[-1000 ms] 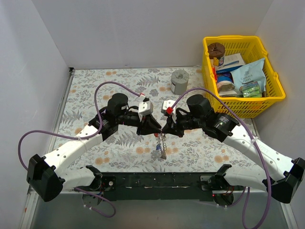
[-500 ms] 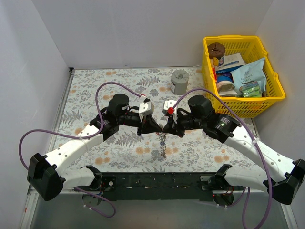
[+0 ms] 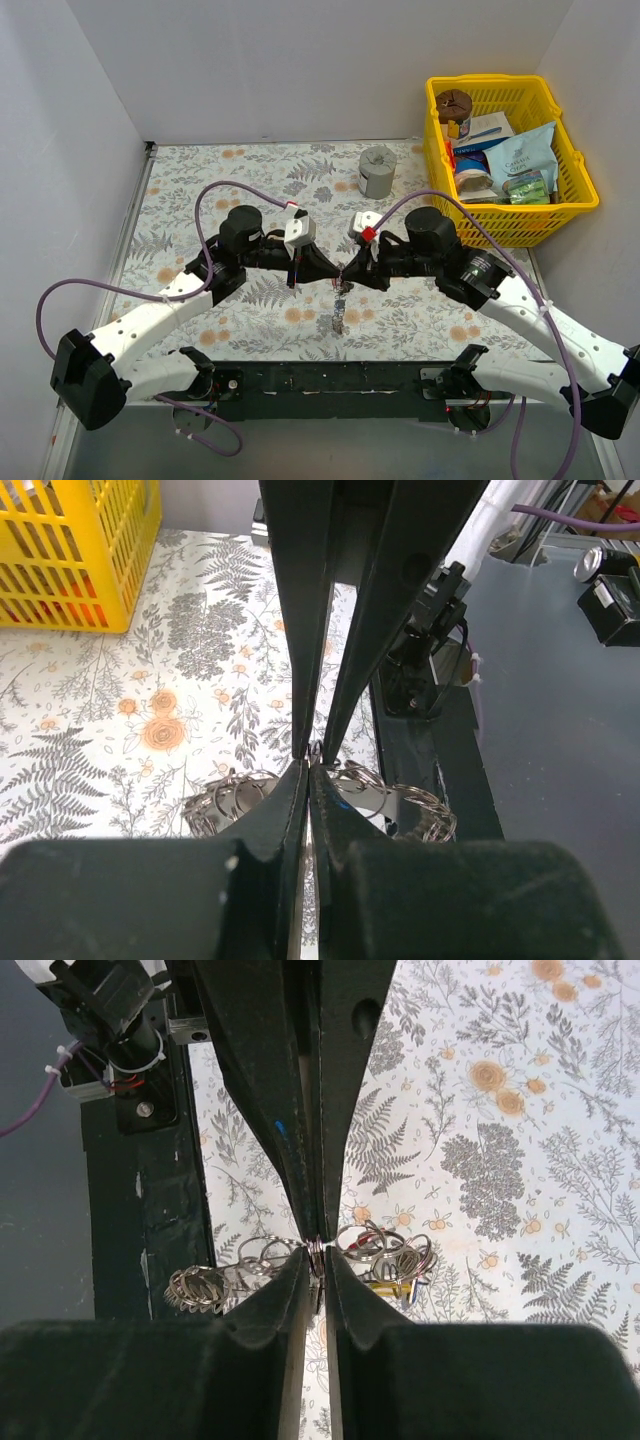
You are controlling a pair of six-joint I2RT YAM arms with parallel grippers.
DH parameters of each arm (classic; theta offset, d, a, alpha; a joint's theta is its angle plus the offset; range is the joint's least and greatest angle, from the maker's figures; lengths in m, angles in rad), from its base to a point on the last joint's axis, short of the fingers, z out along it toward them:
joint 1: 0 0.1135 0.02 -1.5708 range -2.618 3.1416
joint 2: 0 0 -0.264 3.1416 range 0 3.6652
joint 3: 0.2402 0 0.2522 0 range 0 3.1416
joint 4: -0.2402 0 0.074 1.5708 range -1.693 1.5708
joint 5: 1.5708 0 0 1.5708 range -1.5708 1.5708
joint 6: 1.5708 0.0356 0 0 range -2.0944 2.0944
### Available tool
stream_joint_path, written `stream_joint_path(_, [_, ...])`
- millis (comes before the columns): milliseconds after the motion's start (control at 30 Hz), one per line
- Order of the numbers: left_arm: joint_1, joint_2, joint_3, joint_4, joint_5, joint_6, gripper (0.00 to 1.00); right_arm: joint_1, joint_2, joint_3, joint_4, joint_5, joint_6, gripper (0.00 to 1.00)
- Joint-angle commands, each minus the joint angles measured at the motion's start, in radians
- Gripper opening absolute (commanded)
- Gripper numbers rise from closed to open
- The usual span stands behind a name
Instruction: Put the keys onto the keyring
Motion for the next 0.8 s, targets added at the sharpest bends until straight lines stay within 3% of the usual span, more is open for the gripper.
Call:
stream_joint_path(0, [0.003,-0.066,-0.034,0.114,-0.024,-0.069,0.0,-0.005,-0.055,-0.001,0.111,0.025,0.038,0.23])
stream_joint_path(233, [0.003,-0.1,-0.075,0.201,-0.062,-0.117,0.0,-0.006,-0.079,-0.011,0.131,0.047,0.052,0.44])
stream_joint_path(367, [0.003,-0.125,-0.106,0.258,-0.107,-0.146,0.0,-0.005,-0.087,-0.011,0.133,0.056,0.061,0.64])
stream_joint_path(467, [0.003,-0.146,-0.132,0.313,-0.133,-0.176,0.0,-0.009,-0.101,-0.017,0.143,0.062,0.071,0.74])
stream_joint_path(767, [0.003,-0.223,-0.236,0.551,-0.249,-0.282,0.0,-0.061,-0.165,-0.05,0.214,0.018,0.113,0.85])
